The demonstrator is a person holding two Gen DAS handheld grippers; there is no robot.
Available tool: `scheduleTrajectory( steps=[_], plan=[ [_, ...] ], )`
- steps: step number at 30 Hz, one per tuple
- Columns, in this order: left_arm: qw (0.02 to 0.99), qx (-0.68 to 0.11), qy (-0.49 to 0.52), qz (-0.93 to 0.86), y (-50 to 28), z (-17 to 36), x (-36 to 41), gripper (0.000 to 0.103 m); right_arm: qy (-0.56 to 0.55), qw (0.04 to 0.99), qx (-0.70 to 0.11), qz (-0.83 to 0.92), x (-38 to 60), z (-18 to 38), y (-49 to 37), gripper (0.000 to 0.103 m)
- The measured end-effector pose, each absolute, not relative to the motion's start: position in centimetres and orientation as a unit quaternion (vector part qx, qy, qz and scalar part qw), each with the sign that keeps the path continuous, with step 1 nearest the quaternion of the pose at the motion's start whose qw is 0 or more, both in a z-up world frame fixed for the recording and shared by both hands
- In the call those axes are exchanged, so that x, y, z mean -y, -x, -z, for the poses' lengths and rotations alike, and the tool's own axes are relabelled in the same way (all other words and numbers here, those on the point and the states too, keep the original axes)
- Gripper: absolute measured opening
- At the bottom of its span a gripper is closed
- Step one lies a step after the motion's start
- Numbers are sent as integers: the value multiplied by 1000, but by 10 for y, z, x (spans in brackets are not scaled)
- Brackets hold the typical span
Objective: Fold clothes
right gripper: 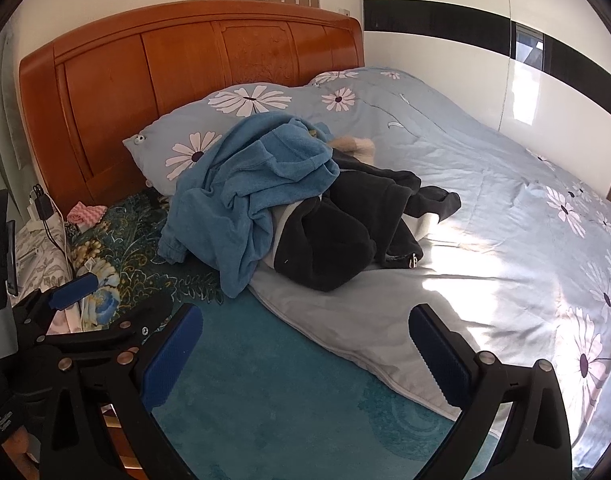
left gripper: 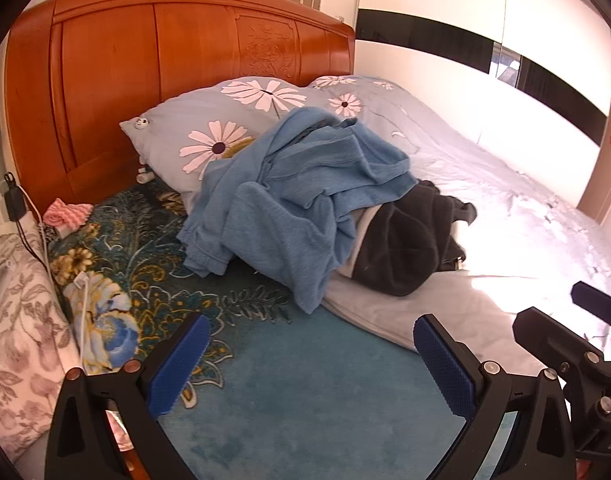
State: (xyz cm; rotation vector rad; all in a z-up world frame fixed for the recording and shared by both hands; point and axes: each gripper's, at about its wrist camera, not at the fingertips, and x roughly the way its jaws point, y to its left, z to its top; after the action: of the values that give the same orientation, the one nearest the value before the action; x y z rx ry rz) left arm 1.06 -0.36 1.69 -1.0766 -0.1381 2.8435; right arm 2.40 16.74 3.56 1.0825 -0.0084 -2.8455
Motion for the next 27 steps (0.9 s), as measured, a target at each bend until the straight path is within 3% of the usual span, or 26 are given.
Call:
scheduleTrajectory(
  steps=[27],
  plan=[
    [41,21,361,-932,-9,-47,-3,103,-302,67,2,951,-167,-68,-36,103]
  ],
)
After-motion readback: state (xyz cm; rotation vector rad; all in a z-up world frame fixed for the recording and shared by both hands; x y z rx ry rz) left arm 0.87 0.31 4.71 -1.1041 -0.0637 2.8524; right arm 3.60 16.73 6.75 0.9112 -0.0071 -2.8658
